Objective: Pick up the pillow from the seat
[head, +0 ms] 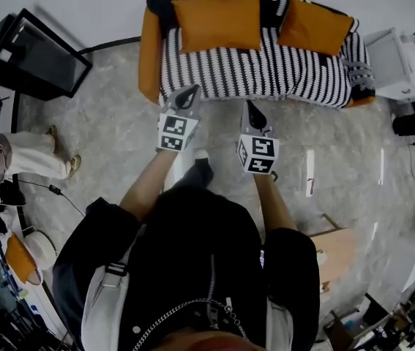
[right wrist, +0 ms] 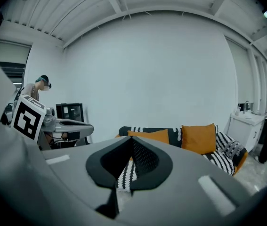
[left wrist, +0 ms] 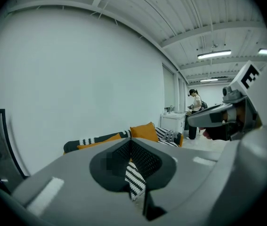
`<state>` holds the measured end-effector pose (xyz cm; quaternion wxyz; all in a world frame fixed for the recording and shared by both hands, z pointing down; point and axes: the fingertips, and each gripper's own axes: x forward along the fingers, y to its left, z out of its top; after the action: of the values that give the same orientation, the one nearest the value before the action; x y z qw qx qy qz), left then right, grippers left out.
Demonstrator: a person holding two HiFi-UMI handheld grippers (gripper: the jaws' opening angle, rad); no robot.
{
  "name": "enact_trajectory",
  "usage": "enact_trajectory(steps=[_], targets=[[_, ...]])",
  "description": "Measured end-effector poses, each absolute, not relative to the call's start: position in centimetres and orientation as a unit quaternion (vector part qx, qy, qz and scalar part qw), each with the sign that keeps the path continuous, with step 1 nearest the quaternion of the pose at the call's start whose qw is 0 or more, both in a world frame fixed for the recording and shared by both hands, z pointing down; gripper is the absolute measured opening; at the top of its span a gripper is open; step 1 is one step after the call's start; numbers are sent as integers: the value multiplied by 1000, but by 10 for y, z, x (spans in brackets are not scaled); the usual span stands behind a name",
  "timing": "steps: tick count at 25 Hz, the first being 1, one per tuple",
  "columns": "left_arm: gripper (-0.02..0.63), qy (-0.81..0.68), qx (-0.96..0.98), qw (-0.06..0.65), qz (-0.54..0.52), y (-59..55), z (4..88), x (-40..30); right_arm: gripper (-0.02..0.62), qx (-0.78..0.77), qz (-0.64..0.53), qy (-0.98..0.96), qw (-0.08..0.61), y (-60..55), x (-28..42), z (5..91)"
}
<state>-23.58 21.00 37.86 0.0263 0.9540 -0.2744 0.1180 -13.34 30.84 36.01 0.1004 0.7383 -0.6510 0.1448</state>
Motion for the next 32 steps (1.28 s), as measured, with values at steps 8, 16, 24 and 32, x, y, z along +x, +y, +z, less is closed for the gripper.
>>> enact_trajectory(steps=[8, 16, 24, 32], targets=[[11, -272, 954, 23, 126, 140, 377, -184, 2, 743, 155, -644, 92, 244, -74, 362], [11, -290, 947, 21, 135, 78, 386, -135, 2, 729, 163, -659, 88, 177, -20, 380], [11, -355, 923, 26, 148, -14, 393, -79, 2, 682, 158, -709, 85, 59, 51, 384], [11, -426, 890, 39, 156, -85, 386, -39, 2, 630, 155, -755, 96, -34, 115, 375]])
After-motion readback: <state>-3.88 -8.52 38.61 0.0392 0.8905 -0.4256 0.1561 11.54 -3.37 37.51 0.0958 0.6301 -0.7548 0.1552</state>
